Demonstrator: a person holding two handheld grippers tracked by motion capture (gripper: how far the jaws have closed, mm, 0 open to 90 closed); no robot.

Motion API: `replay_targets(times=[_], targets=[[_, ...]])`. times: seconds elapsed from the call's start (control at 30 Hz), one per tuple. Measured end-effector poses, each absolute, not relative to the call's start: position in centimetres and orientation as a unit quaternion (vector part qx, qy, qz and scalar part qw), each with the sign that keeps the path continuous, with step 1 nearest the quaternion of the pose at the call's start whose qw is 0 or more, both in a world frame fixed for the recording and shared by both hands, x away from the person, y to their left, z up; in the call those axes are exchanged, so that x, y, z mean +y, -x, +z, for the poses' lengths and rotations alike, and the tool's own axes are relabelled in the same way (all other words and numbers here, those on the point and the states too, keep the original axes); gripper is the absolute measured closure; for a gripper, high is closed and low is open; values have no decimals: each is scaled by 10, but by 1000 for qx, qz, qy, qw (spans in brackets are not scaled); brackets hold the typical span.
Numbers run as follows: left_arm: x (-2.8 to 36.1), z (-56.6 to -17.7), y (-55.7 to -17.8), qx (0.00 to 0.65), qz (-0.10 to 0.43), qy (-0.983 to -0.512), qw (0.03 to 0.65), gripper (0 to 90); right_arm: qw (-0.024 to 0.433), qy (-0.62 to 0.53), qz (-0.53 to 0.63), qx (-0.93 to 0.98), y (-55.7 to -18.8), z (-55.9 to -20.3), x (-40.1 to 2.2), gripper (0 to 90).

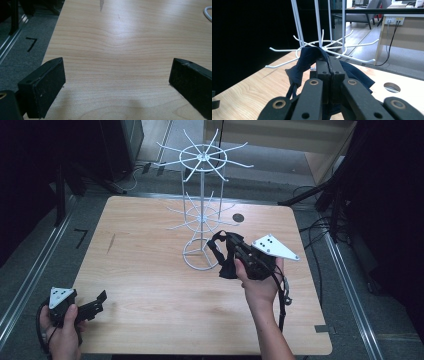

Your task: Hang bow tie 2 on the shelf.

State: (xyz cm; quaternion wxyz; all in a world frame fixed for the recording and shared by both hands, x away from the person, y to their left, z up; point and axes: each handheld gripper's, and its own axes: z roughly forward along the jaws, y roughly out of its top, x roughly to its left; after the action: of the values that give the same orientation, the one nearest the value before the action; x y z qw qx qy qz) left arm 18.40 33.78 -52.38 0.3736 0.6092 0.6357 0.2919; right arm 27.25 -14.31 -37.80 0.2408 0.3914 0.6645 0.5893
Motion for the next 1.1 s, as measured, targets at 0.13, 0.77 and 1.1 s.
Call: replay_targets(times=[0.13, 0.77, 1.1], targets=[[338, -524, -184, 635, 291, -610, 374, 10, 241, -394, 588, 664, -277, -379, -143, 900], [337, -524, -184, 635, 291, -611, 373, 10, 228, -408, 570, 676, -302, -394, -133, 900], [338, -524, -184, 636, 291, -609, 374, 10, 212, -416, 567, 678, -313, -408, -126, 877]])
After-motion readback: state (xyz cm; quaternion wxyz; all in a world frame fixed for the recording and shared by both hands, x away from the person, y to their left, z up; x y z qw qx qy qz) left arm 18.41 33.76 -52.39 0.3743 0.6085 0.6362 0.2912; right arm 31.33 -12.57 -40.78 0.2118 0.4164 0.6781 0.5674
